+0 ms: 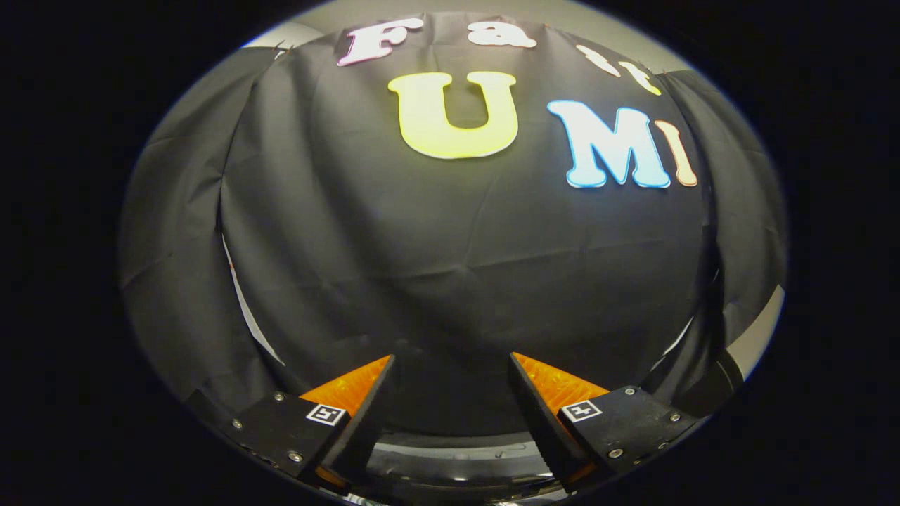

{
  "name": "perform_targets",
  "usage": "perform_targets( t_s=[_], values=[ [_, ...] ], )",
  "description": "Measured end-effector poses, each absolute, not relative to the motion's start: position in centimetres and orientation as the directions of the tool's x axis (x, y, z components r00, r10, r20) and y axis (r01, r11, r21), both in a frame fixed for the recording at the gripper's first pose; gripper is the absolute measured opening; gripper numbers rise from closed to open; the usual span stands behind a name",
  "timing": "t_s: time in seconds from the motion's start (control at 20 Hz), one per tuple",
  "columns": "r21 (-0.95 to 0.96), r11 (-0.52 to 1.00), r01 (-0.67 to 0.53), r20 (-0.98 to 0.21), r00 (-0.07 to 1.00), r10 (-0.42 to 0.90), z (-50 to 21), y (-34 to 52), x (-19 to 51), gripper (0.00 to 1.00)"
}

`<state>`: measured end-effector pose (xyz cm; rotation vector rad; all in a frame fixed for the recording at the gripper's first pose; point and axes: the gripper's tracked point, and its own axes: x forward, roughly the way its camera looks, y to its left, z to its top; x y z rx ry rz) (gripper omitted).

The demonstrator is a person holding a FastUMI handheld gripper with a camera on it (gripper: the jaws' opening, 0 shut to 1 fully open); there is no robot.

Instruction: Put the clothes into the washing machine and then close the washing machine lid.

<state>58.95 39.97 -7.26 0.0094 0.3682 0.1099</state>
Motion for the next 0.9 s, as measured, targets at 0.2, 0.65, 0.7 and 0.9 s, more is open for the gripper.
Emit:
perform_targets(
  t_s=[0.2,0.65,0.7,0.9],
  values=[
    [0.039,0.995,-0.094,-0.404,0.909,0.101,-7.4,39.9,58.3,0.95],
    [0.034,0.993,-0.109,-0.358,0.927,0.114,-6.8,39.9,55.2,0.95],
    [0.033,0.993,-0.110,-0.351,0.929,0.115,-6.8,39.8,54.6,0.95],
    [0.030,0.993,-0.114,-0.334,0.935,0.118,-6.9,39.9,52.1,0.95]
  ],
)
